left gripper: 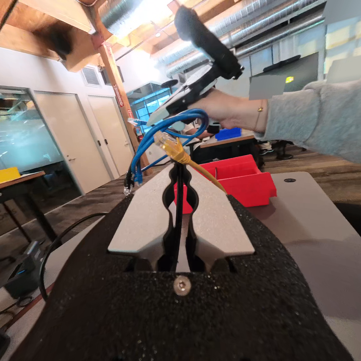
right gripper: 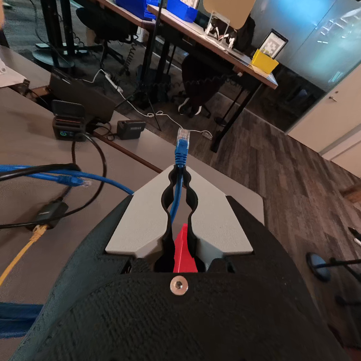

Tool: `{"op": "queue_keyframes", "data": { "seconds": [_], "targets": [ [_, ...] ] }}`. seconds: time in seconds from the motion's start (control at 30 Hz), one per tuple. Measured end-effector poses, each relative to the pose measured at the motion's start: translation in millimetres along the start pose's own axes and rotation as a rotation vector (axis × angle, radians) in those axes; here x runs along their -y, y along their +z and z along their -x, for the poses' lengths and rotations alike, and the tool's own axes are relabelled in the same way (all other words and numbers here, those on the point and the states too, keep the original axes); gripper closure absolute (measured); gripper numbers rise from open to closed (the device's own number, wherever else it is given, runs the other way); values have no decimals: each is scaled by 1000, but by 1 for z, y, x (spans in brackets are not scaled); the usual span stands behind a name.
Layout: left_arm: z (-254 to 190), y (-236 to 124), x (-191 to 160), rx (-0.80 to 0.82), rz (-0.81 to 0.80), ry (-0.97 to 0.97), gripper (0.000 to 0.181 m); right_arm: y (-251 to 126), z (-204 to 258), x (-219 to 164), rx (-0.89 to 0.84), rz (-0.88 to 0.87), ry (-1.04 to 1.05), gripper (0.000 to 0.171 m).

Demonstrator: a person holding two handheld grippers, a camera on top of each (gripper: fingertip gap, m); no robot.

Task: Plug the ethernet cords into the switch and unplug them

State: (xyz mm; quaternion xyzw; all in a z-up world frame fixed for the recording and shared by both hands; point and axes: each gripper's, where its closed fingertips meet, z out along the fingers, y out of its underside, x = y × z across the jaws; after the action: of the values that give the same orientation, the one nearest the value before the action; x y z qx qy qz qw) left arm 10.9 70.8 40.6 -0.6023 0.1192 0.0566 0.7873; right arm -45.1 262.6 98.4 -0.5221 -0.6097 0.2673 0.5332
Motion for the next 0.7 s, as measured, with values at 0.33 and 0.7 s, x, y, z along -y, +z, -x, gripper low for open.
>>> {"op": "queue_keyframes", "data": {
  "seconds": [0.33,0.7],
  "targets": [
    [0,-34,9,-112,-80,17,179,35,-48,-44,-122,87,101,168],
    [23,-36,21,20,-189,-76,179,70,26,-103,36,291,4,168]
  ]
}}
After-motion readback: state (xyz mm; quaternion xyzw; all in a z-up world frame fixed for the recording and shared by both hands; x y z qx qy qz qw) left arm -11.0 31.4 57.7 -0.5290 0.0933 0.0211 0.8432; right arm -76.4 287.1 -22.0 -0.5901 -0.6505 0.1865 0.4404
